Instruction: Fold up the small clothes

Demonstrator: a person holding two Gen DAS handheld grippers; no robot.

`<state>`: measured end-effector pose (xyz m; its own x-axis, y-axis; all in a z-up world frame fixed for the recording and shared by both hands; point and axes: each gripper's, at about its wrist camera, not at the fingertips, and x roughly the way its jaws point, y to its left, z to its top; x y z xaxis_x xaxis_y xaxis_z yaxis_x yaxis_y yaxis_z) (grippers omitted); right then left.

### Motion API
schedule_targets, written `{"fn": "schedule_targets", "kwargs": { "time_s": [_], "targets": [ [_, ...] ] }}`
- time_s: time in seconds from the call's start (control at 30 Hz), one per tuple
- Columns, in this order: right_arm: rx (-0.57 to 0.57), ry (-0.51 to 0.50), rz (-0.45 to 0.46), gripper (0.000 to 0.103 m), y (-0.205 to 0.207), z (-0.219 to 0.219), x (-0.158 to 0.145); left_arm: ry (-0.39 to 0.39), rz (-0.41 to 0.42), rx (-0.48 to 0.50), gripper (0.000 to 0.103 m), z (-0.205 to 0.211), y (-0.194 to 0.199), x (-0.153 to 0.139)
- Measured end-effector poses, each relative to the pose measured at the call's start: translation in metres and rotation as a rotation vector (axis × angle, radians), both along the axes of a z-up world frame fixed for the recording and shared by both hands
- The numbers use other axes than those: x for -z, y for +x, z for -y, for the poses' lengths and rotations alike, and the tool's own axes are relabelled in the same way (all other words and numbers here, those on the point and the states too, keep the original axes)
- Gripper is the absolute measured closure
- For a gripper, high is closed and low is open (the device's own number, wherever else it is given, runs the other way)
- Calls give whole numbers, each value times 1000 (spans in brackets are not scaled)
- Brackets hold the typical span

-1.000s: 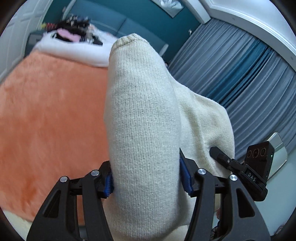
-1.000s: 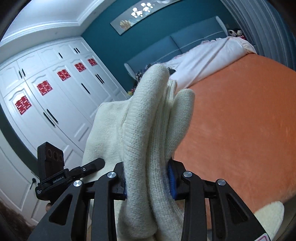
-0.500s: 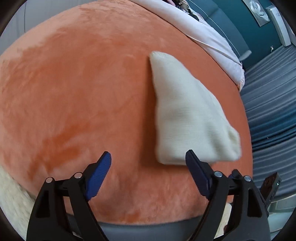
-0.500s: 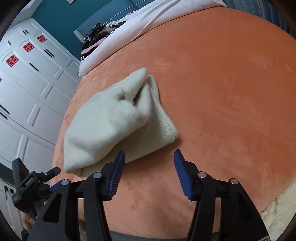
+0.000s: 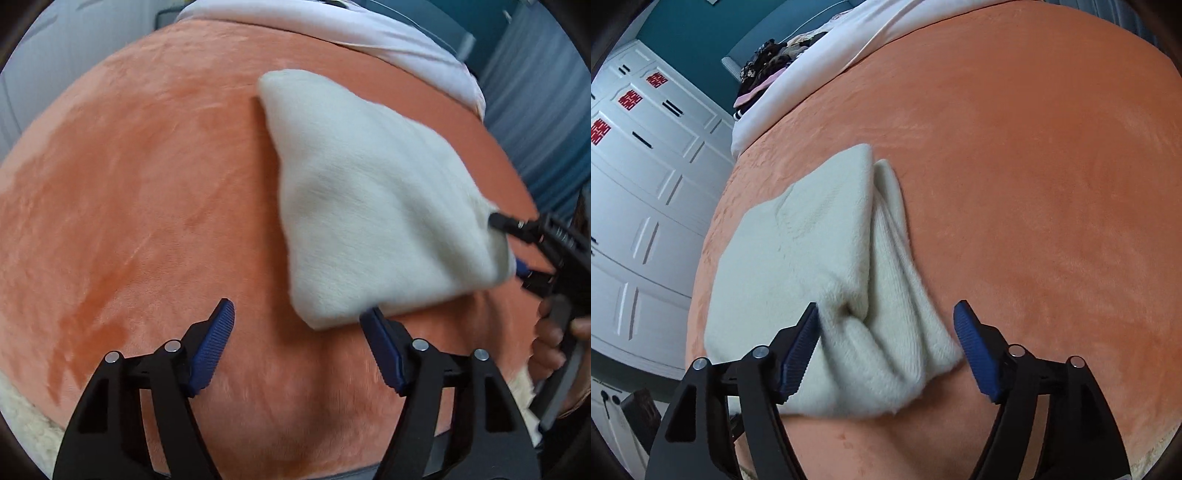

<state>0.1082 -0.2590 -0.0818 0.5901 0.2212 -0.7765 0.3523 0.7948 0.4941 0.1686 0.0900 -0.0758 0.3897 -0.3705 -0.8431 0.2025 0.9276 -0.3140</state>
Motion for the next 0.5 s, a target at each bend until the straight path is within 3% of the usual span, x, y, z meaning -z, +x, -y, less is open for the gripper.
{"fn": "schedule_targets", "kwargs": {
  "time_s": [0.1, 0.17, 0.2, 0.23, 0.3, 0.33, 0.43, 0.47, 0.5],
  "targets": [
    [-39, -5, -18, 24, 36, -5, 6, 21, 22, 25, 38, -3, 3, 5],
    [-59, 18, -66, 26, 61, -10, 18, -15, 10, 58, 56, -2, 0, 6],
    [-73, 51, -95, 42, 72, -15, 26, -36, 3, 71, 73, -8, 0, 7],
    [-84, 53, -97, 64, 77, -19, 27, -34, 9, 82, 77, -7, 1, 3],
    [-101, 22, -19, 75, 74, -23, 1, -9, 74, 96, 79, -5, -1, -16],
    [-92, 63, 53, 79, 66, -19, -15, -8, 105, 95, 79, -6, -4, -28],
    [-67, 108, 204, 80, 34, -7, -57, -46, 139, 109, 79, -17, 4, -45],
    [-57, 90, 214, 80, 25, -4, -58, -38, 125, 120, 79, -15, 7, -40],
    [-52, 60, 166, 78, 25, -3, -44, -7, 98, 134, 79, -9, 10, -28]
  ]
}}
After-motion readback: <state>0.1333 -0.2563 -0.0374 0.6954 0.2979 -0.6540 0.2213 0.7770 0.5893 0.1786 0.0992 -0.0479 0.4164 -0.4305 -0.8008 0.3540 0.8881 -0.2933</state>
